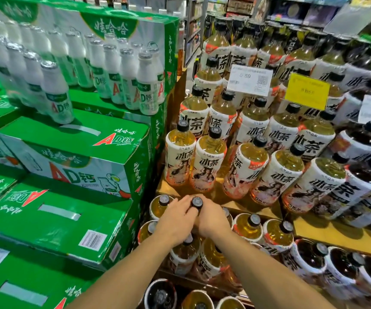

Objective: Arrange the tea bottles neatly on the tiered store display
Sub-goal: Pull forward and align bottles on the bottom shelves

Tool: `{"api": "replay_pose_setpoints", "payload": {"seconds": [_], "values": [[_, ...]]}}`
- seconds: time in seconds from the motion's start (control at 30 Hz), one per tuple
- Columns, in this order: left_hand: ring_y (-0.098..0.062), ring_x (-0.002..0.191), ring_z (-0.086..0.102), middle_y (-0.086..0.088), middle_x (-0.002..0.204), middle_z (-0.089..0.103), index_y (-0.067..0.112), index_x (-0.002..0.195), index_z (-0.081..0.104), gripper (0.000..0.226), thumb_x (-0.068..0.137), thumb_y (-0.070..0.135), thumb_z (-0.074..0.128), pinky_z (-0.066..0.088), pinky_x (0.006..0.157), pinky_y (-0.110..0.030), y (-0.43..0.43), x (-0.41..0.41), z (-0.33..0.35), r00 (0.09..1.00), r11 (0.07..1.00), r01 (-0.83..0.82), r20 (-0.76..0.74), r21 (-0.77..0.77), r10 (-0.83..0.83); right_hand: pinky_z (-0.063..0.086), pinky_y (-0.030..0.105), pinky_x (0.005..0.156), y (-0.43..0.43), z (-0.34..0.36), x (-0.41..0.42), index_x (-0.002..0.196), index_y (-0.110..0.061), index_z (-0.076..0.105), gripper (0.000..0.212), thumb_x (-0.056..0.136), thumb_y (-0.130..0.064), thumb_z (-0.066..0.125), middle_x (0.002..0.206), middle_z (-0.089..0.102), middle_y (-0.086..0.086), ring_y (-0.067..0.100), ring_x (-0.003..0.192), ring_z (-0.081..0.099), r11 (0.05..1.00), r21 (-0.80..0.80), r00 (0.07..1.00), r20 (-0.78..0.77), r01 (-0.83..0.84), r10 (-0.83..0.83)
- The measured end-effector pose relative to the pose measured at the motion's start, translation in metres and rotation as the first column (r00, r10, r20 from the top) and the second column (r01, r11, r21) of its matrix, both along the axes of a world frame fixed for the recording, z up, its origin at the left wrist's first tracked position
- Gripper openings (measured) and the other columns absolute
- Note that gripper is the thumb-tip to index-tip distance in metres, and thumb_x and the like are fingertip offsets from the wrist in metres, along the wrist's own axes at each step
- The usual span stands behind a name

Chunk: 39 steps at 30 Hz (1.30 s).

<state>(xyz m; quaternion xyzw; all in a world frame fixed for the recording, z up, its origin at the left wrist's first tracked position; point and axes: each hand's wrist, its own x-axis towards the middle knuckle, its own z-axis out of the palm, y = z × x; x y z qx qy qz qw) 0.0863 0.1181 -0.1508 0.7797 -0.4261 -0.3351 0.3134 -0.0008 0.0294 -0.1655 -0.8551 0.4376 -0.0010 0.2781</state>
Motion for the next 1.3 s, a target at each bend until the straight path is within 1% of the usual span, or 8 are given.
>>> {"api": "replay_pose_setpoints", "payload": {"seconds": [0.1, 0.27, 0.6, 0.7, 0.8, 1.03, 1.13, 1.3], "values": [[-0.021, 0.134, 0.043, 0.003, 0.15, 0.045, 0.024, 0.146, 0.042, 0.046, 0.101, 0.031, 0.037, 0.033, 0.111, -0.033, -0.005, -0.001, 0.005, 0.998, 0.994, 0.026, 0.058, 0.102, -0.032, 0.049, 0.031, 0.087, -0.002, -0.006, -0.002, 0.122, -0.029, 0.058, 0.038, 0.085, -0.031, 0.066, 0.115, 0.068, -0.004, 0.022, 0.105, 0.066, 1.0, -0.01, 1.0, 0.027, 0.004, -0.003], [-0.026, 0.092, 0.056, -0.006, 0.102, 0.061, 0.022, 0.093, 0.052, 0.018, 0.096, 0.032, 0.037, 0.042, 0.079, -0.039, -0.012, 0.001, -0.006, 0.998, 0.985, -0.008, 0.064, 0.171, -0.003, 0.054, 0.039, 0.082, -0.003, -0.01, -0.005, 0.119, -0.027, 0.06, 0.033, 0.087, -0.02, 0.062, 0.108, 0.071, 0.003, 0.027, 0.098, 0.067, 0.998, 0.036, 0.997, 0.048, 0.051, -0.053], [-0.023, 0.117, 0.055, -0.005, 0.134, 0.056, 0.02, 0.138, 0.049, 0.043, 0.096, 0.026, 0.044, 0.047, 0.098, -0.038, 0.03, -0.009, 0.016, 0.966, 0.987, 0.07, 0.235, 0.147, -0.103, 0.051, 0.038, 0.087, 0.015, 0.025, -0.01, 0.12, -0.019, 0.064, 0.027, 0.093, -0.019, 0.06, 0.117, 0.066, 0.004, 0.026, 0.107, 0.063, 0.989, -0.148, 1.0, 0.008, 0.016, -0.015], [-0.021, 0.098, 0.057, 0.002, 0.104, 0.055, 0.023, 0.103, 0.057, 0.014, 0.091, 0.026, 0.05, 0.048, 0.076, -0.035, 0.065, -0.017, 0.005, 0.914, 0.999, 0.036, 0.402, 0.03, -0.045, 0.047, 0.035, 0.082, 0.043, 0.042, -0.018, 0.109, -0.018, 0.062, 0.017, 0.092, -0.018, 0.058, 0.114, 0.058, 0.003, 0.025, 0.104, 0.059, 0.967, -0.242, 0.997, -0.001, -0.077, 0.079], [-0.021, 0.076, 0.054, 0.004, 0.085, 0.047, 0.025, 0.09, 0.05, 0.013, 0.087, 0.037, 0.055, 0.043, 0.061, -0.035, 0.099, -0.022, -0.021, 0.882, 0.982, 0.027, 0.459, 0.185, -0.111, 0.05, 0.04, 0.074, 0.082, 0.043, -0.024, 0.098, -0.016, 0.057, 0.011, 0.089, -0.023, 0.057, 0.103, 0.058, 0.005, 0.029, 0.095, 0.059, 0.933, -0.292, 0.978, -0.045, -0.209, 0.205], [-0.034, 0.098, 0.061, -0.008, 0.115, 0.055, 0.024, 0.121, 0.044, 0.041, 0.087, 0.045, 0.05, 0.052, 0.08, -0.049, 0.134, -0.04, -0.078, 0.843, 0.802, 0.133, 0.358, 0.583, -0.401, 0.049, 0.04, 0.069, 0.146, -0.004, -0.045, 0.103, -0.017, 0.053, 0.015, 0.09, -0.022, 0.055, 0.104, 0.066, 0.011, 0.036, 0.096, 0.065, 0.934, -0.062, 0.901, -0.291, -0.352, 0.321], [-0.037, 0.107, 0.059, -0.013, 0.125, 0.049, 0.022, 0.141, 0.026, 0.066, 0.086, 0.034, 0.062, 0.05, 0.077, -0.047, 0.135, -0.044, -0.089, 0.858, 0.796, 0.114, 0.346, 0.594, -0.381, 0.054, 0.044, 0.082, 0.151, -0.022, -0.056, 0.116, -0.017, 0.056, 0.027, 0.09, -0.022, 0.058, 0.112, 0.066, 0.011, 0.034, 0.103, 0.064, 0.944, 0.039, 0.882, -0.344, -0.328, 0.321], [-0.033, 0.103, 0.062, -0.01, 0.114, 0.061, 0.015, 0.128, 0.037, 0.041, 0.093, 0.029, 0.054, 0.05, 0.075, -0.044, 0.131, -0.047, -0.091, 0.839, 0.865, 0.114, 0.42, 0.488, -0.347, 0.056, 0.048, 0.087, 0.149, -0.042, -0.074, 0.126, -0.016, 0.049, 0.034, 0.093, -0.021, 0.056, 0.117, 0.065, 0.014, 0.037, 0.107, 0.064, 0.953, 0.116, 0.879, -0.369, -0.281, 0.304]]}}
